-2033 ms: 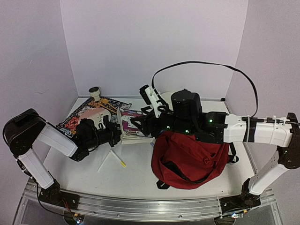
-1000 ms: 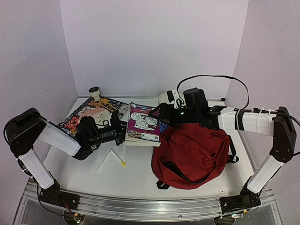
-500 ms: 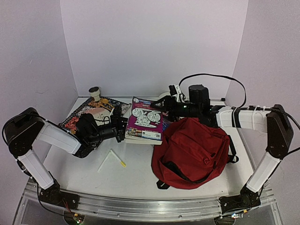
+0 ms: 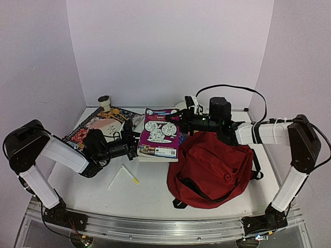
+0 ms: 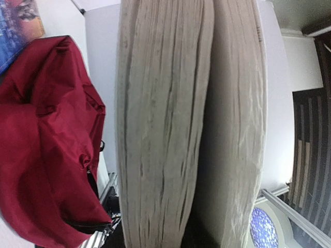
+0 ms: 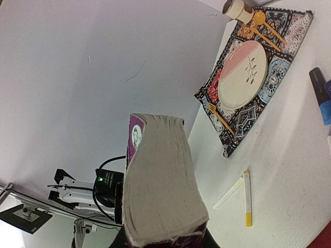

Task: Pack the student bag
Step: Pass from the left arm to the right

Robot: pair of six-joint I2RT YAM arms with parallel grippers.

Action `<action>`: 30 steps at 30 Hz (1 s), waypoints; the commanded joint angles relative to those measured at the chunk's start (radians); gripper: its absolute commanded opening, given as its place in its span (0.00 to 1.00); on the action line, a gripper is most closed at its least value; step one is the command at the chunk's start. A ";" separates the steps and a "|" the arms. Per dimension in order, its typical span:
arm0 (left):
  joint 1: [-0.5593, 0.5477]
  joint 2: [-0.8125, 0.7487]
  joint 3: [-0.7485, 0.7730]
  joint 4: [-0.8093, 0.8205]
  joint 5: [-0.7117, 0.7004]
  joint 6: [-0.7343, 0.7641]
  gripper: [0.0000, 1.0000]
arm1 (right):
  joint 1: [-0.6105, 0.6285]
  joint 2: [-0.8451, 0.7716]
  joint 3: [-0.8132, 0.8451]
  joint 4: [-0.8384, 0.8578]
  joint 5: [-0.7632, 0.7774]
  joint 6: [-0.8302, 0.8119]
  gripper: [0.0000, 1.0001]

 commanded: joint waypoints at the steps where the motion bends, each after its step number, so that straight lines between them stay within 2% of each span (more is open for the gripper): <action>1: 0.002 -0.017 -0.055 0.180 -0.120 -0.025 0.32 | -0.004 -0.084 -0.030 0.147 0.048 0.053 0.00; 6: 0.002 -0.044 -0.119 0.179 -0.220 -0.027 0.52 | -0.004 -0.135 -0.068 0.167 0.109 0.079 0.00; 13: 0.000 -0.132 -0.234 0.177 -0.383 -0.043 0.73 | -0.004 -0.225 -0.166 0.178 0.299 0.109 0.00; 21: -0.051 -0.166 -0.216 0.173 -0.436 -0.053 0.97 | 0.006 -0.281 -0.259 0.215 0.517 0.181 0.00; 30: -0.177 -0.091 -0.141 0.172 -0.525 -0.065 0.99 | 0.055 -0.293 -0.287 0.231 0.724 0.258 0.00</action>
